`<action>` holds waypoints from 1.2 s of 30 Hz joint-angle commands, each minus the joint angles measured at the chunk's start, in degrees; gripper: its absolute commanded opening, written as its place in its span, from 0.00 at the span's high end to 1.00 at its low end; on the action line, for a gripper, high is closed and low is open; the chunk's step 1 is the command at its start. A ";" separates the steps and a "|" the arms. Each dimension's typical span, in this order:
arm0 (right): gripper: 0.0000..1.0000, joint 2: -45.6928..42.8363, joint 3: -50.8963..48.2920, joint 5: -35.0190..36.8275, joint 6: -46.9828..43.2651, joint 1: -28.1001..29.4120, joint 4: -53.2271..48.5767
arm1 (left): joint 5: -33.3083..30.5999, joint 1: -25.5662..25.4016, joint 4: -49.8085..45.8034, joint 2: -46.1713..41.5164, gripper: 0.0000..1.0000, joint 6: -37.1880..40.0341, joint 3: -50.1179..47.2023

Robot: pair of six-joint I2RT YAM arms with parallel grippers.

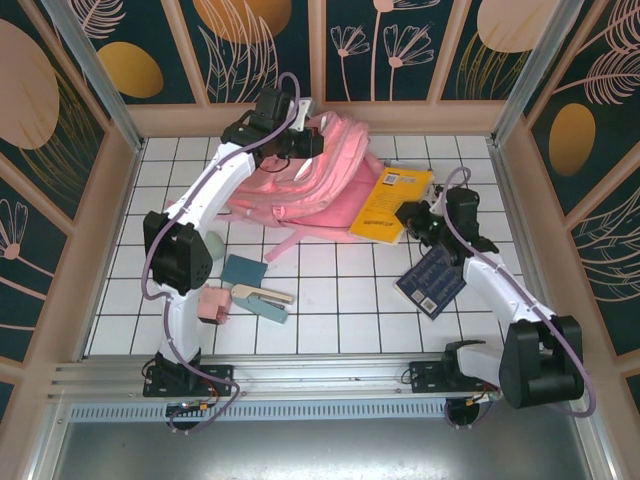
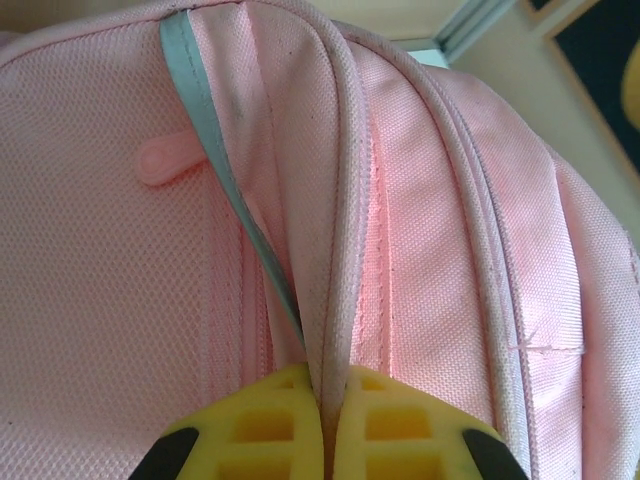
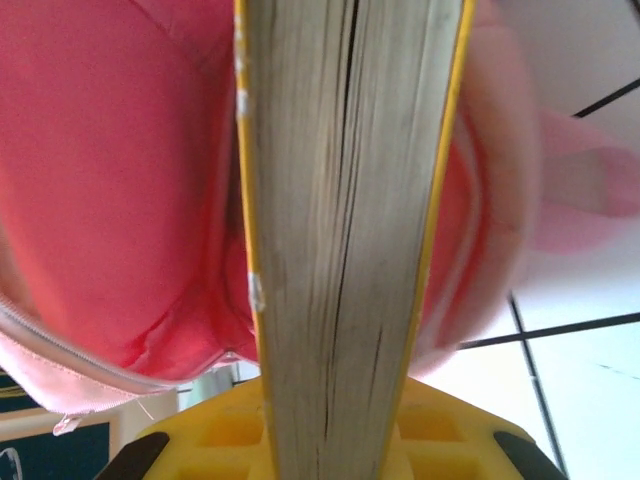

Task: Pack the student bag
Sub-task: Place the book in the student bag.

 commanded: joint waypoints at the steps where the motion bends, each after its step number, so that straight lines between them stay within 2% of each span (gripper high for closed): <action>1: 1.00 0.88 4.54 -3.06 2.44 1.39 8.40 | 9.15 -0.38 6.89 -5.68 1.00 -1.61 2.90; 4: 1.00 3.08 5.95 -4.20 4.64 1.95 10.05 | 12.92 0.45 9.78 -6.48 1.00 -3.58 1.21; 10: 1.00 9.58 8.63 -5.73 12.53 3.95 15.70 | 21.32 2.77 21.54 -7.69 1.00 -12.05 -5.36; 16: 1.00 17.63 13.51 0.89 19.49 6.94 19.62 | 23.06 2.86 23.01 -6.96 1.00 -13.59 -5.35; 23: 1.00 32.32 24.29 3.71 24.54 11.04 24.63 | 23.97 2.86 22.74 -6.52 1.00 -13.90 -5.44; 29: 1.00 46.18 40.37 5.61 19.92 15.17 16.66 | 23.92 3.03 22.72 -5.95 1.00 -13.88 -5.17; 30: 0.88 49.05 43.25 5.03 18.99 15.78 15.74 | 23.52 3.24 22.83 -5.77 1.00 -13.96 -5.25; 32: 0.57 53.65 49.49 5.26 16.96 16.61 10.73 | 23.12 3.92 23.21 -5.27 1.00 -14.75 -5.57; 34: 0.45 55.76 52.79 5.57 15.03 16.89 7.76 | 22.95 4.89 24.84 -5.03 1.00 -16.26 -6.71; 36: 0.32 54.13 51.59 7.86 13.02 16.85 7.02 | 22.61 5.95 26.82 -4.94 1.00 -17.99 -8.28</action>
